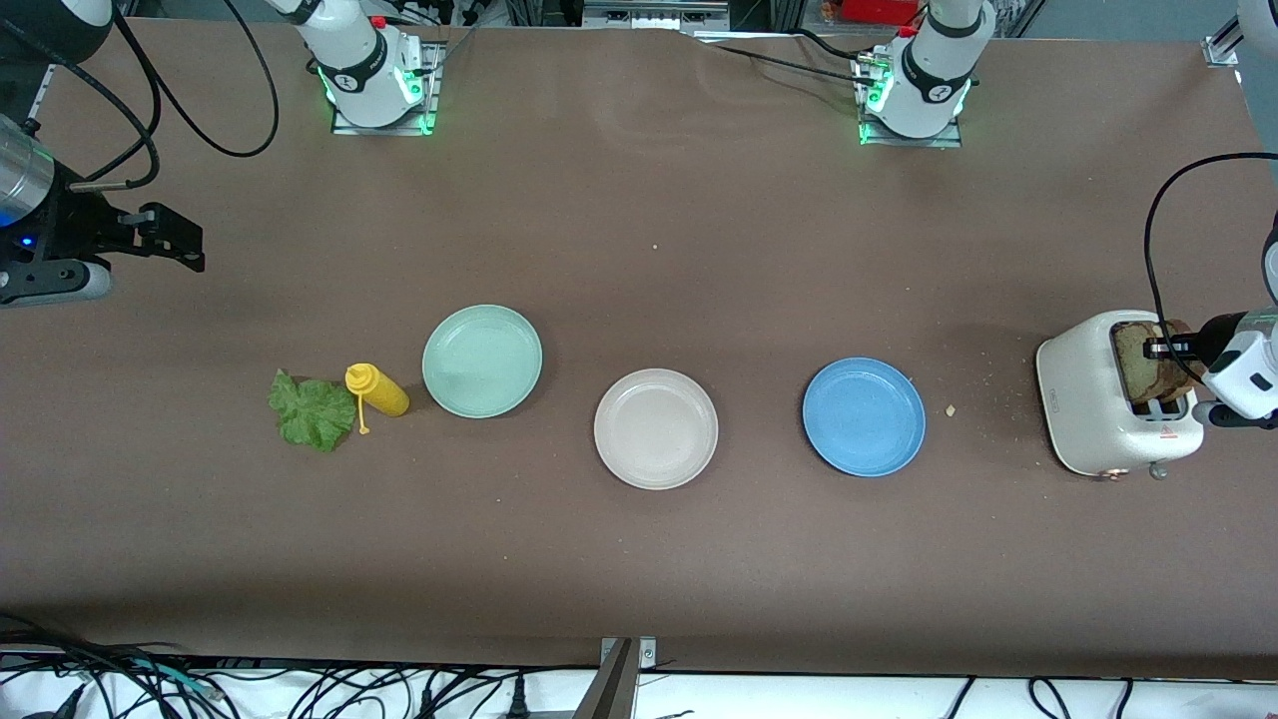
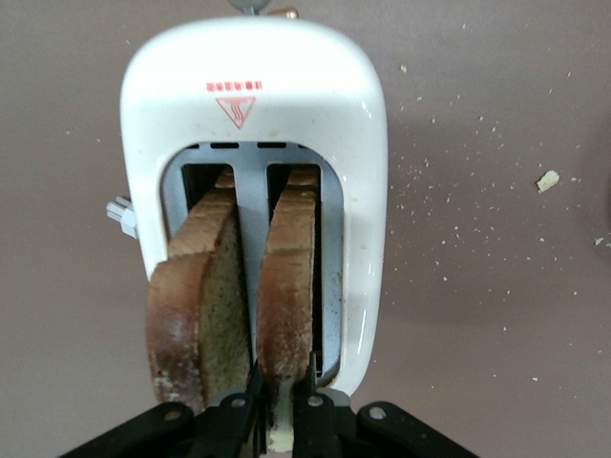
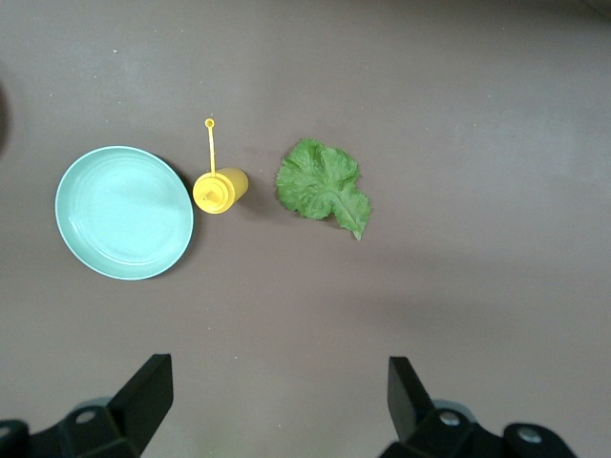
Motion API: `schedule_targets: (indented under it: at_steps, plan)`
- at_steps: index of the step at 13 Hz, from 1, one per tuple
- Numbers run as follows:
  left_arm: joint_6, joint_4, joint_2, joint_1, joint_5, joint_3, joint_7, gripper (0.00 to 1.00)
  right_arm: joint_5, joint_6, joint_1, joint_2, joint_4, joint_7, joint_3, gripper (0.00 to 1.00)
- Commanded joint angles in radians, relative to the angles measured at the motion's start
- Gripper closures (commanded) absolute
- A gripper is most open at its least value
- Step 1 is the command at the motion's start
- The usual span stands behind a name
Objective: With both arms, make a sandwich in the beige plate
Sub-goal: 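Lift the bread slice out and carry it over the beige plate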
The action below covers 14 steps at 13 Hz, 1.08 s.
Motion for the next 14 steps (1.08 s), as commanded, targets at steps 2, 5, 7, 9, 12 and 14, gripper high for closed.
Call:
schedule_targets:
  at_steps: [2, 5, 7, 9, 12, 14]
  plan:
    - [-0.155, 0.165, -0.013, -0.006, 0.018, -0.007, 0.028, 1.00, -0.003, -0.005, 0.003, -0.009, 0.000, 0.014, 0.000, 0.00]
    - [-0.286, 0.269, -0.022, -0.022, -0.003, -0.024, 0.017, 1.00, -0.003, -0.005, 0.003, -0.009, 0.001, 0.014, 0.000, 0.00]
    - [-0.361, 0.317, -0.023, -0.048, -0.092, -0.041, -0.063, 1.00, -0.003, -0.005, 0.003, -0.009, 0.001, 0.014, 0.000, 0.00]
    - [-0.375, 0.302, -0.054, -0.094, -0.194, -0.058, -0.218, 1.00, -0.003, -0.007, 0.003, -0.009, 0.000, 0.014, 0.000, 0.00]
    - [-0.373, 0.261, -0.054, -0.117, -0.311, -0.191, -0.448, 1.00, -0.005, -0.005, 0.003, -0.007, 0.000, 0.014, 0.000, 0.00]
    - [-0.297, 0.209, -0.056, -0.118, -0.405, -0.267, -0.553, 1.00, -0.005, -0.005, 0.003, -0.009, 0.001, 0.014, 0.000, 0.00]
